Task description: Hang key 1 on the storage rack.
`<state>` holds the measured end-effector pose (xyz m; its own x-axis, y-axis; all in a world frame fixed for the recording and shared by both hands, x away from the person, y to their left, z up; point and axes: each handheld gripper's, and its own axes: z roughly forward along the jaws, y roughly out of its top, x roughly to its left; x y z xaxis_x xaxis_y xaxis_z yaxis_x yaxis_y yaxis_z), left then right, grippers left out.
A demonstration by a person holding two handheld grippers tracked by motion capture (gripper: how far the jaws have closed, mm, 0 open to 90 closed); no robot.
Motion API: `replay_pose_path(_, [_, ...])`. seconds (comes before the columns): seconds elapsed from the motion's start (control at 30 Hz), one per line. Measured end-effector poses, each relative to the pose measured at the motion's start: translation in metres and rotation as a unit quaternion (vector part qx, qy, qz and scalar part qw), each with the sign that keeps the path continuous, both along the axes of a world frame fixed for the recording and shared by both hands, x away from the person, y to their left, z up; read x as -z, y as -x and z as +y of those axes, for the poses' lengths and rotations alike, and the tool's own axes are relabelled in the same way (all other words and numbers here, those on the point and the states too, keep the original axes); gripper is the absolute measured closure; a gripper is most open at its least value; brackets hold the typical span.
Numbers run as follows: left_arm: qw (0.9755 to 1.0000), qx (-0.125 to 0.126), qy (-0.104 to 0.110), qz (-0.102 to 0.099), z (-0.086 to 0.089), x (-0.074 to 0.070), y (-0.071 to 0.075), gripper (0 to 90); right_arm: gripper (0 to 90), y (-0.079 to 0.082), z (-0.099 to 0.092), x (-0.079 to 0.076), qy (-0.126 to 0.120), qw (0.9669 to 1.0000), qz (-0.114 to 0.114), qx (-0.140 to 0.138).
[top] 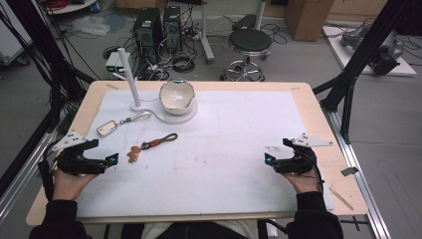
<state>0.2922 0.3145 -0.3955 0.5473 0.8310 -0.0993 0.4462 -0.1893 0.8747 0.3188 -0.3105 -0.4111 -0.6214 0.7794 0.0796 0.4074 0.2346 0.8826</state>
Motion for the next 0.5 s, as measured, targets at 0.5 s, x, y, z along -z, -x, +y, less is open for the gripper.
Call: replay_pose_path(0.5, [0.9995,0.020,-0.012,0.022,-0.009,0.000,-0.011,2.7,2.2,-0.001,0.004,0.004,0.023,0.9996,0.008,0.012])
